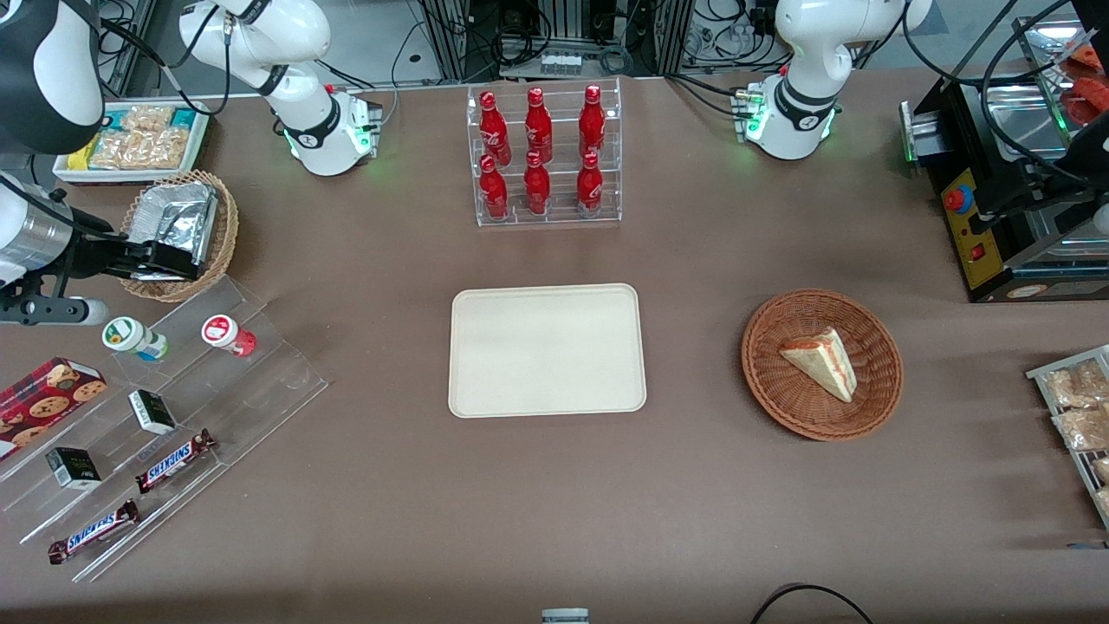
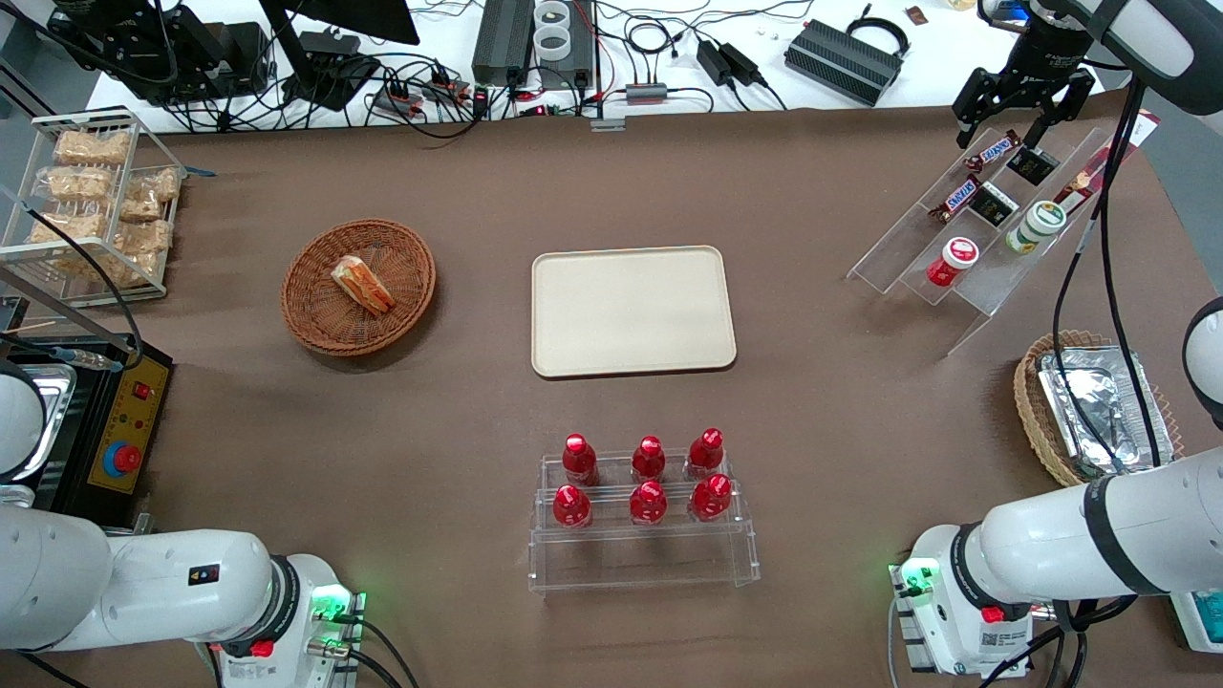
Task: Place green gum on tray
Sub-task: 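Move the right gripper down toward the green-and-white gum bottle on the shelf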
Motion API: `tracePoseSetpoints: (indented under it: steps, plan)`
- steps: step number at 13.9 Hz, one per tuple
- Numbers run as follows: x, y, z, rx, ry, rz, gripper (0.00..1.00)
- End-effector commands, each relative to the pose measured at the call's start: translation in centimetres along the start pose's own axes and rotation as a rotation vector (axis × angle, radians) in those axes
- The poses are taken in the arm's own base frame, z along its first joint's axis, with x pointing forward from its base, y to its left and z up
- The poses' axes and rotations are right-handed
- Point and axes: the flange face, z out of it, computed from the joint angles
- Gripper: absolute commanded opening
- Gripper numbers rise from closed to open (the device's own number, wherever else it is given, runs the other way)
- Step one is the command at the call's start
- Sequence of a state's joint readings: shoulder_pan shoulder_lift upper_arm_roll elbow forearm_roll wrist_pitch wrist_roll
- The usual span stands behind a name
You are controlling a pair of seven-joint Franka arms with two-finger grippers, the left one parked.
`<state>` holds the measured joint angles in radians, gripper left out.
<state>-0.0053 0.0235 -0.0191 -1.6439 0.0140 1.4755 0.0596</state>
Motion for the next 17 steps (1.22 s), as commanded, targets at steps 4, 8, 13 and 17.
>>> tracePoseSetpoints:
  steps: [4, 8, 13, 17]
  plan:
    - [0.2, 0.1, 0.0, -0.023, 0.012, -0.004, 1.00]
    - [1.5, 0.8, 4.4, -0.022, 0.022, -0.056, 1.00]
    - [2.8, 5.1, 8.6, -0.022, 0.067, -0.227, 1.00]
    - [3.4, 8.8, 10.6, -0.034, 0.095, -0.434, 1.00]
